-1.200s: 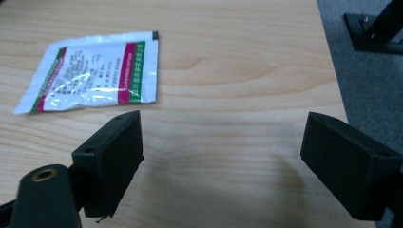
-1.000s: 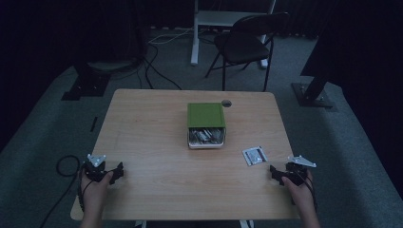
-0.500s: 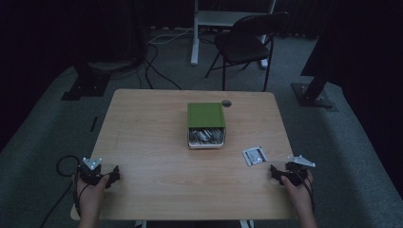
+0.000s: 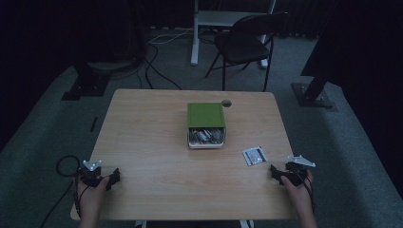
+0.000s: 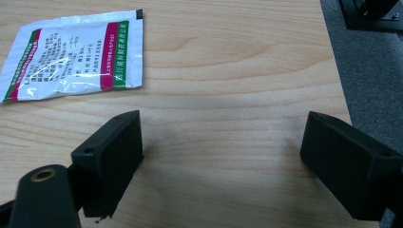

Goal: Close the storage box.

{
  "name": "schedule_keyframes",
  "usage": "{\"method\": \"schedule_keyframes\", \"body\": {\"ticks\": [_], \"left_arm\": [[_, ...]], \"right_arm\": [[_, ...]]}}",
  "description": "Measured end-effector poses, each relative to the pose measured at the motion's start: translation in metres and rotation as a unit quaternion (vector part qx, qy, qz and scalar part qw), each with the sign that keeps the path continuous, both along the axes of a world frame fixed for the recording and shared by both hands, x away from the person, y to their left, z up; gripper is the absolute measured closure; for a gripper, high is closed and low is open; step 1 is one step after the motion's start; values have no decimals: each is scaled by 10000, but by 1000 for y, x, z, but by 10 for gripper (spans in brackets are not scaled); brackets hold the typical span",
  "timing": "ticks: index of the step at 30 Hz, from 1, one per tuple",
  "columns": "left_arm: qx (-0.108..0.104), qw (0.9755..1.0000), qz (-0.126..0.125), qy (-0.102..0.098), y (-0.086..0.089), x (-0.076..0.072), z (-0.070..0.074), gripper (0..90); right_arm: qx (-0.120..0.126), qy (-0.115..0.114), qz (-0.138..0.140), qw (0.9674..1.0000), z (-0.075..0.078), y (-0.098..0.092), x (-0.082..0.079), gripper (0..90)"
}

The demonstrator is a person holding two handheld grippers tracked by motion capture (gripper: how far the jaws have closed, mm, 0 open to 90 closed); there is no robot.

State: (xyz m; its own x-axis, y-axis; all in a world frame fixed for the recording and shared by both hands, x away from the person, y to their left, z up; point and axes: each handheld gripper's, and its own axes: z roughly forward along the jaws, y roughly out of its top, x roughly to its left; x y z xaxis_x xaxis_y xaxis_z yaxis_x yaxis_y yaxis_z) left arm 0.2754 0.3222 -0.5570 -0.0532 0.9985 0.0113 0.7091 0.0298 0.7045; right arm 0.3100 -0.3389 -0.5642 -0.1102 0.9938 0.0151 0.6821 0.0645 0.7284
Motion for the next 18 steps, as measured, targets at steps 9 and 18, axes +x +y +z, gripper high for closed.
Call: {"method": "schedule_keyframes", "body": {"ticks": [9, 18], "left_arm": [[-9, 10000, 74, -20, -2, -1, 0, 99], [-11, 9995, 301, -15, -5, 1, 0, 98]], "right_arm": [[2, 2, -2, 10000, 0, 0, 0, 136], [2, 1, 0, 10000, 0, 0, 0, 136]]}}
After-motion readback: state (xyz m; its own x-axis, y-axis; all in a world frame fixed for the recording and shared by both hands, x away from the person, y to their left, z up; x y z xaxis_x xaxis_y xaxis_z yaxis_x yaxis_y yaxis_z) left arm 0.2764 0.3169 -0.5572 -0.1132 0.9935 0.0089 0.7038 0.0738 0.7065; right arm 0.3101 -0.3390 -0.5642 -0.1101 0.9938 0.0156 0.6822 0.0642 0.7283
